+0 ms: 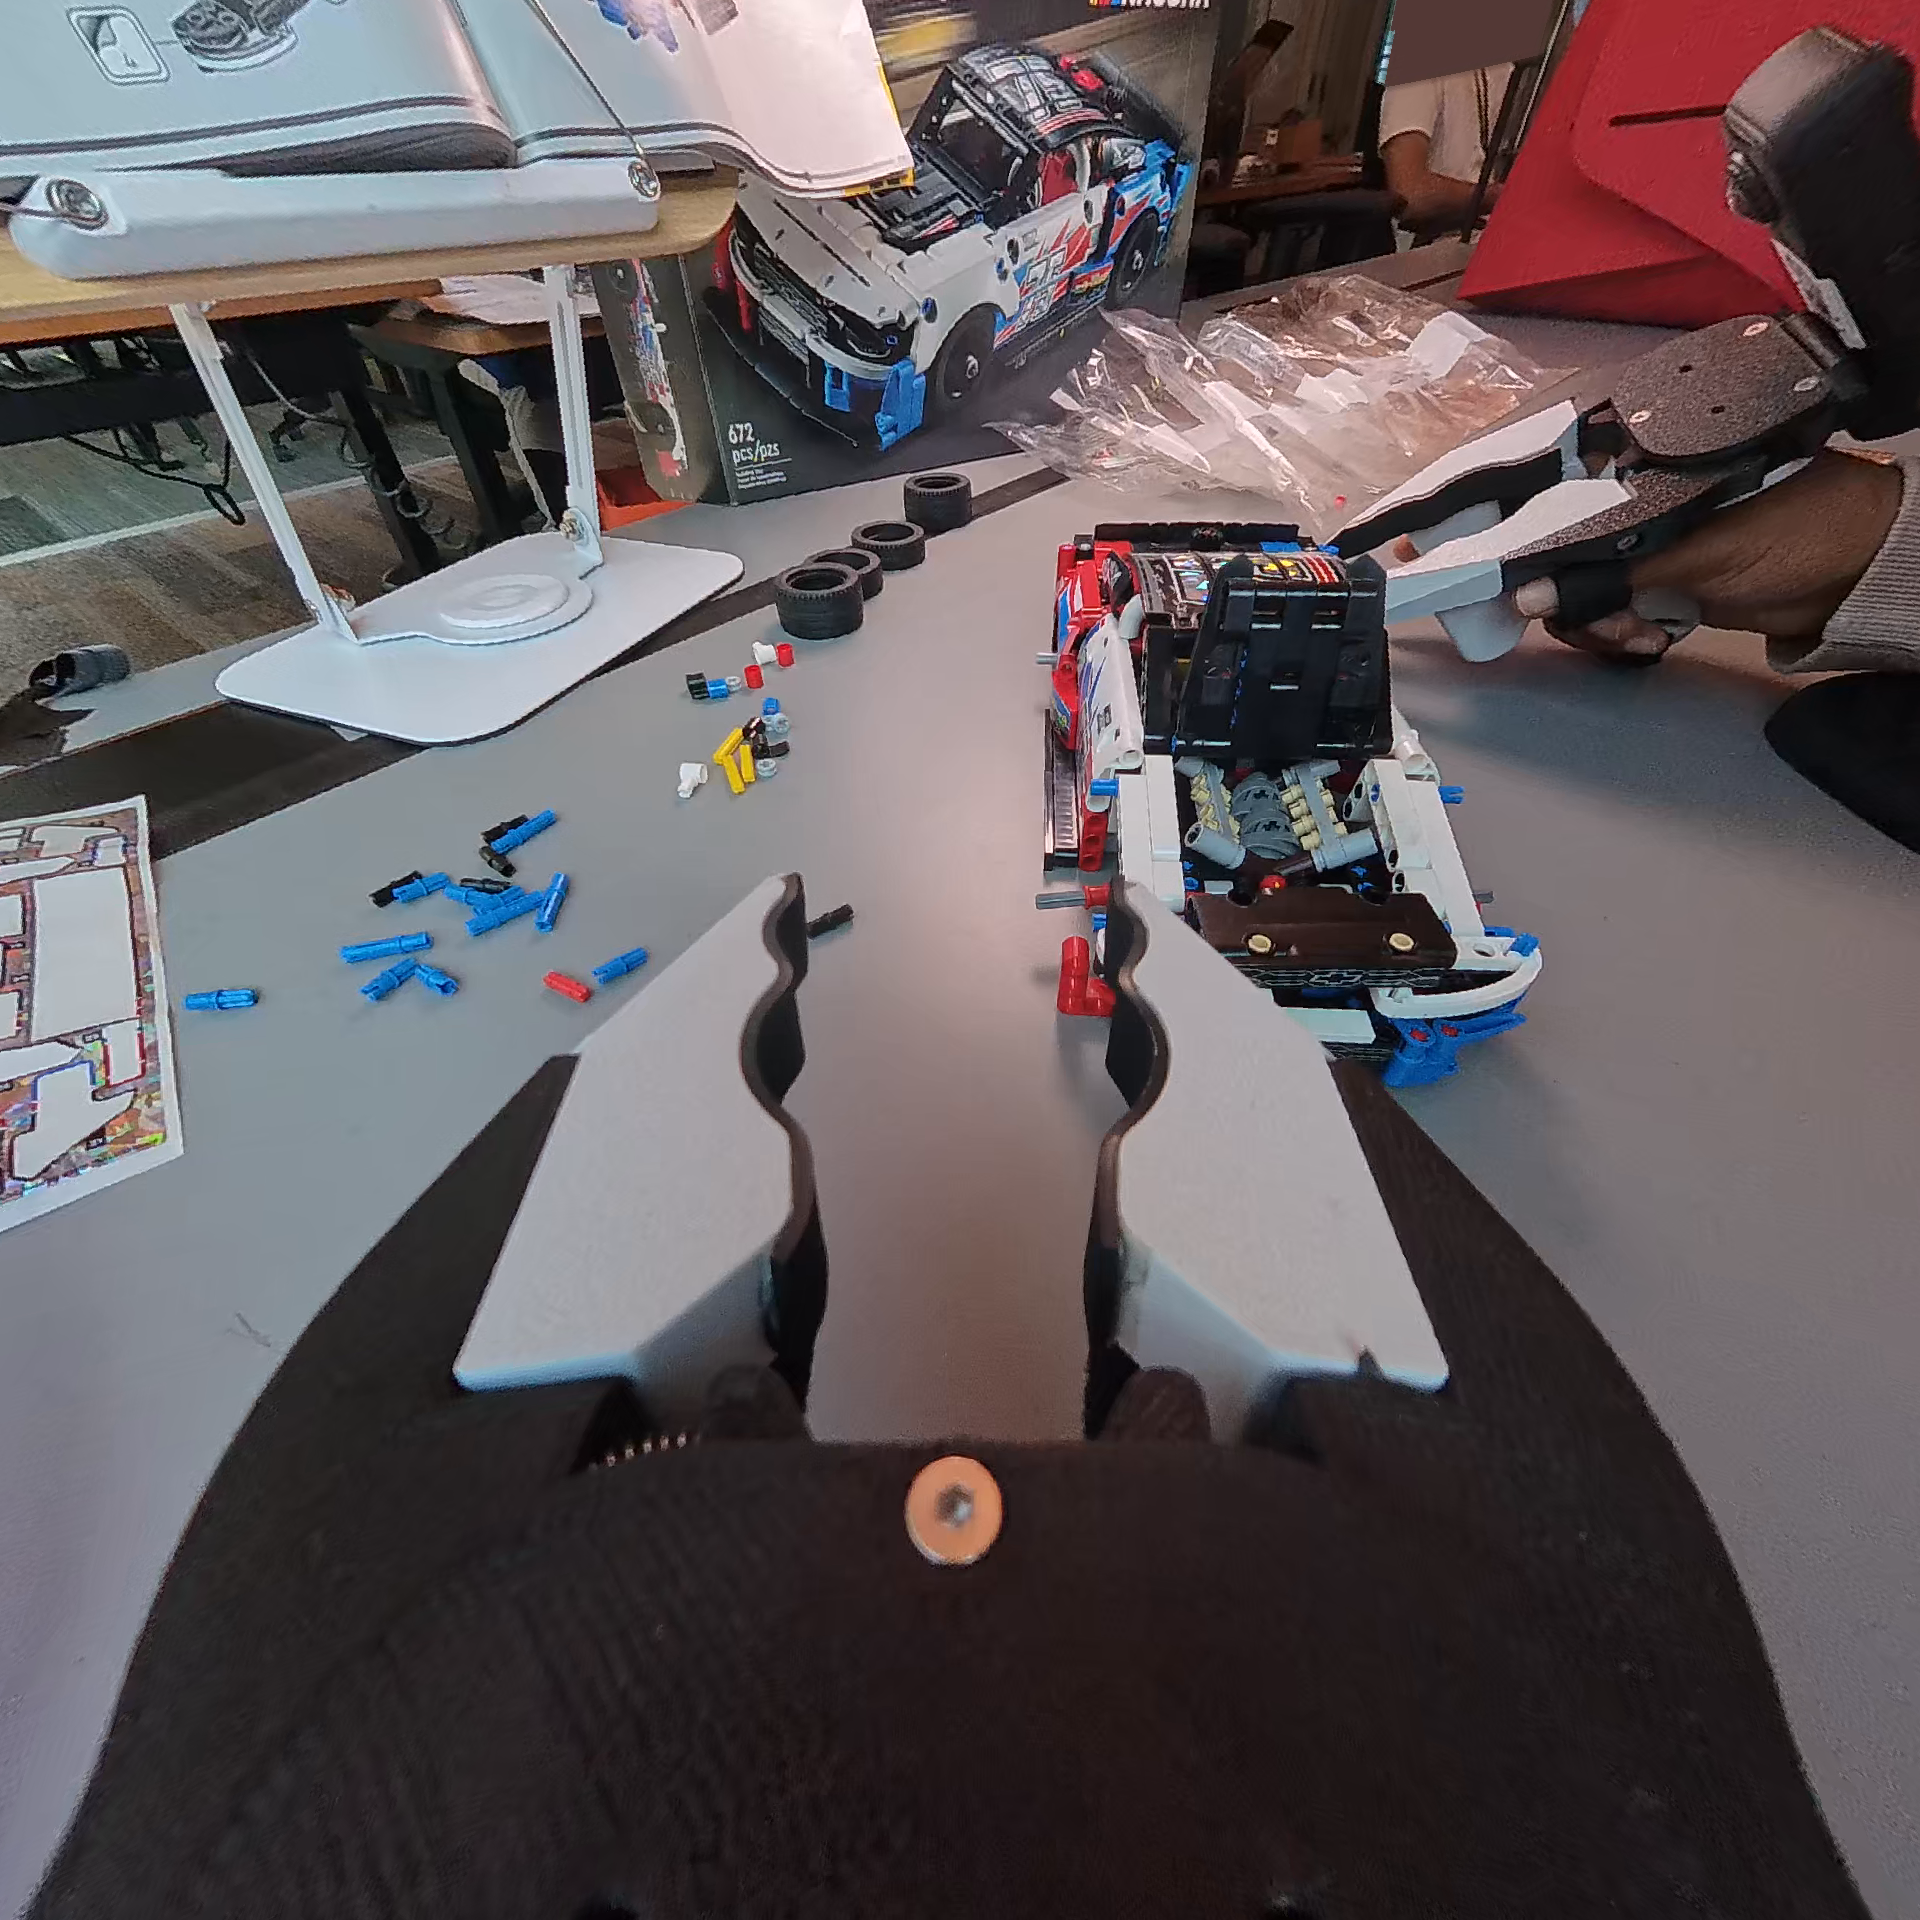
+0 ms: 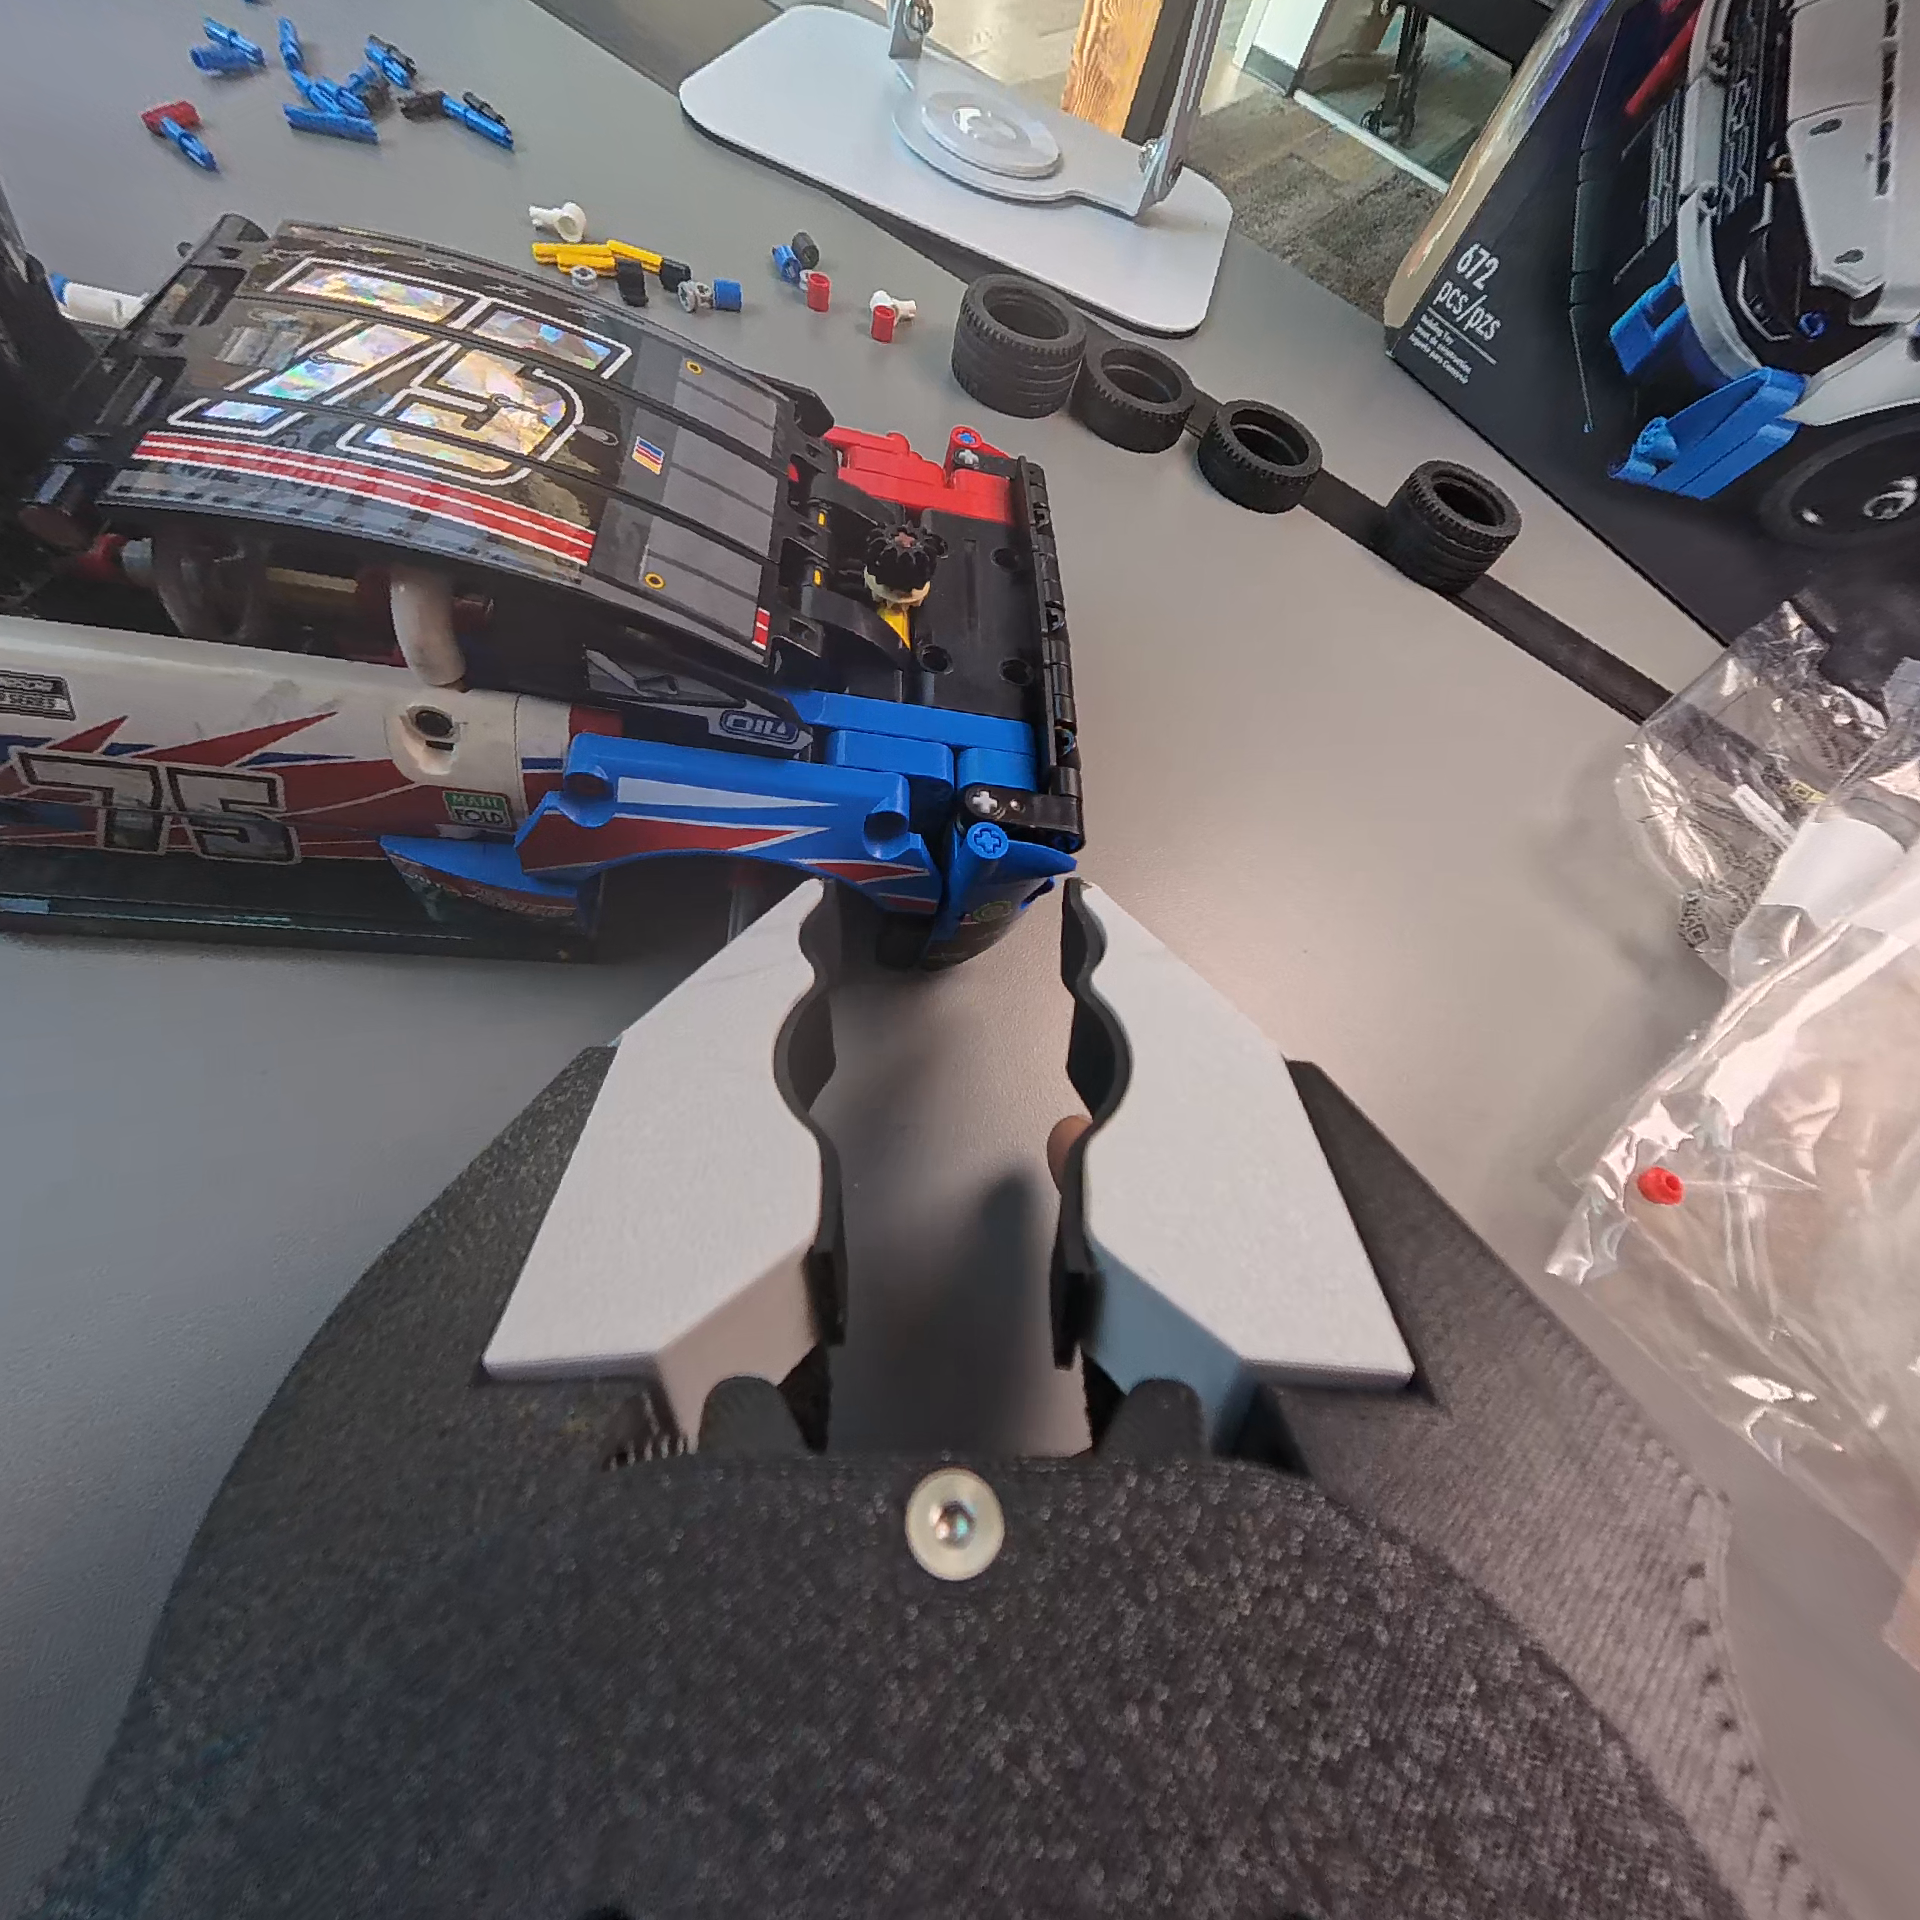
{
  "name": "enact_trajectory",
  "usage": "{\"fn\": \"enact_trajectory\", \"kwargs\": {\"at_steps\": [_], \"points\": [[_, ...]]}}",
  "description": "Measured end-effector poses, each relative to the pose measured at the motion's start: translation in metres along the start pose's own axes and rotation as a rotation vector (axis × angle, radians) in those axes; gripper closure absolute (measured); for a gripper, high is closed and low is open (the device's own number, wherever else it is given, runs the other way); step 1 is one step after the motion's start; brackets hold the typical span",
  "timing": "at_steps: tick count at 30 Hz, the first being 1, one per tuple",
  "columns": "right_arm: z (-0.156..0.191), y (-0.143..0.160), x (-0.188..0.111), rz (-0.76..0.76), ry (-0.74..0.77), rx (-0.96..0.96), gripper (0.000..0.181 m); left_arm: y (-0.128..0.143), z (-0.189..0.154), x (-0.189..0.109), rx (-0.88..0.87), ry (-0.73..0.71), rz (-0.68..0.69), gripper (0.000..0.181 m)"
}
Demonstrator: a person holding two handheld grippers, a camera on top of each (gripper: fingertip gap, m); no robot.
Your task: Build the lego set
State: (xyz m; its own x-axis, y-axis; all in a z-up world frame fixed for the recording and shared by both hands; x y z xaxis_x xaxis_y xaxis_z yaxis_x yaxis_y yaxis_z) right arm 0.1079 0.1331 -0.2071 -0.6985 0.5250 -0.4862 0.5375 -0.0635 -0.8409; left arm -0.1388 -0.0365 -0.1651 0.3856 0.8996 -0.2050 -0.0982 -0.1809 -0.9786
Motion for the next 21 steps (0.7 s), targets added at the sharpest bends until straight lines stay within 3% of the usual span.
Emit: {"fn": "enact_trajectory", "kwargs": {"at_steps": [14, 21], "points": [[-0.001, 0.000, 0.000, 0.000, 0.007, 0.003, 0.143, 0.004, -0.007, 0.003, 0.040, 0.020, 0.031, 0.126], [-0.005, 0.001, 0.004, 0.015, 0.019, 0.012, 0.146, 0.015, -0.035, 0.011, 0.097, 0.166, 0.117, 0.120]]}}
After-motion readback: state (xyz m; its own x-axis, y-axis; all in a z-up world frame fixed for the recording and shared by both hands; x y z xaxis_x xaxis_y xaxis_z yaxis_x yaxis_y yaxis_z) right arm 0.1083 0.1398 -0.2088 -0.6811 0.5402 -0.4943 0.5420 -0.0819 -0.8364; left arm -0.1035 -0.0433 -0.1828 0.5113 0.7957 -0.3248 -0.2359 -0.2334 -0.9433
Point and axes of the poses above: each gripper's, where its closed fingertips meet, x out along the fingers, y out of its underside, z = x × y across the jaws, the point moved 1 cm from there along -x, back along the fingers
